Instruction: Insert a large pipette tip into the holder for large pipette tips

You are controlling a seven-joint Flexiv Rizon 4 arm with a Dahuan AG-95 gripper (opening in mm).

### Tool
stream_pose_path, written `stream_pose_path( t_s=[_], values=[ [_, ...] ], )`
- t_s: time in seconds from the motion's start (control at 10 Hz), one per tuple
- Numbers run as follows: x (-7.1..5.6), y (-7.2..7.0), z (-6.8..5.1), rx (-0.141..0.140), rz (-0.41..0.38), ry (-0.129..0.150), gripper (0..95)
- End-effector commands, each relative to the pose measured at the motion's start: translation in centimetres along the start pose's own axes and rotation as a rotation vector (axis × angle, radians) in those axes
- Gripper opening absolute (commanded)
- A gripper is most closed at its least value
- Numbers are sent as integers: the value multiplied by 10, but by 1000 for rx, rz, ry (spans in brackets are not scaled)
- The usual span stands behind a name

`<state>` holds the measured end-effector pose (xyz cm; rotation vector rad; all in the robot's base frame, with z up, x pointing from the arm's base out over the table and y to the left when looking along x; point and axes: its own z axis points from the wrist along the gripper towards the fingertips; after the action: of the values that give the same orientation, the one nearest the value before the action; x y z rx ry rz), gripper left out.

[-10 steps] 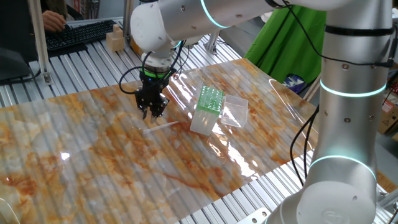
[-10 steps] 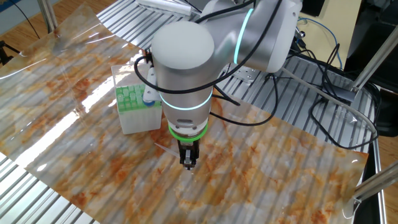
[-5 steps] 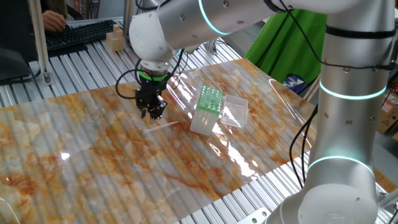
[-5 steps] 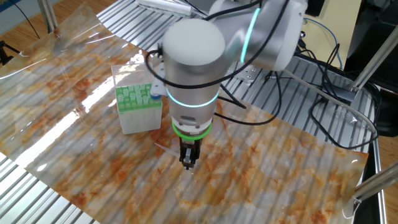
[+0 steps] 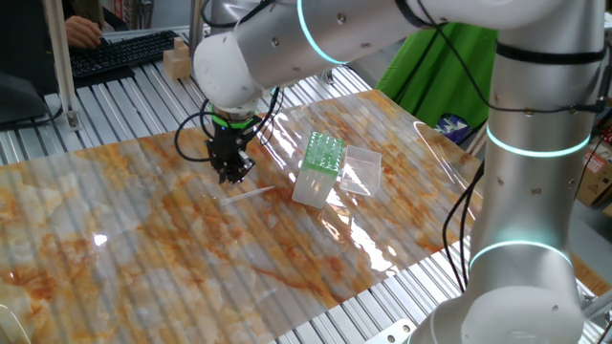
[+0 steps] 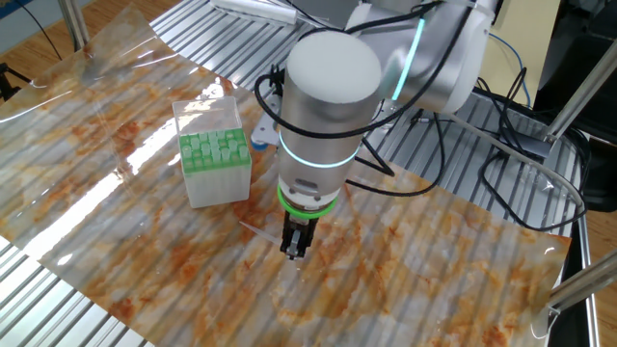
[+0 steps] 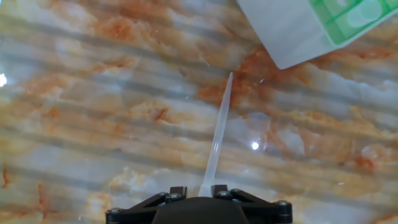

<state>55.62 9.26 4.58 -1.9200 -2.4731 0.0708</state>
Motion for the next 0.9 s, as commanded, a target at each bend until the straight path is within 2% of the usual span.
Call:
stream_pose_path(
  t_s=[0.1,0.3,0.6,0.9],
  values=[
    [1,2,3,5,6,-13,380],
    [4,4,10,9,21,-40,380],
    [5,5,13,17,47,-77,380],
    [5,4,15,19,65,-98,380]
  ],
)
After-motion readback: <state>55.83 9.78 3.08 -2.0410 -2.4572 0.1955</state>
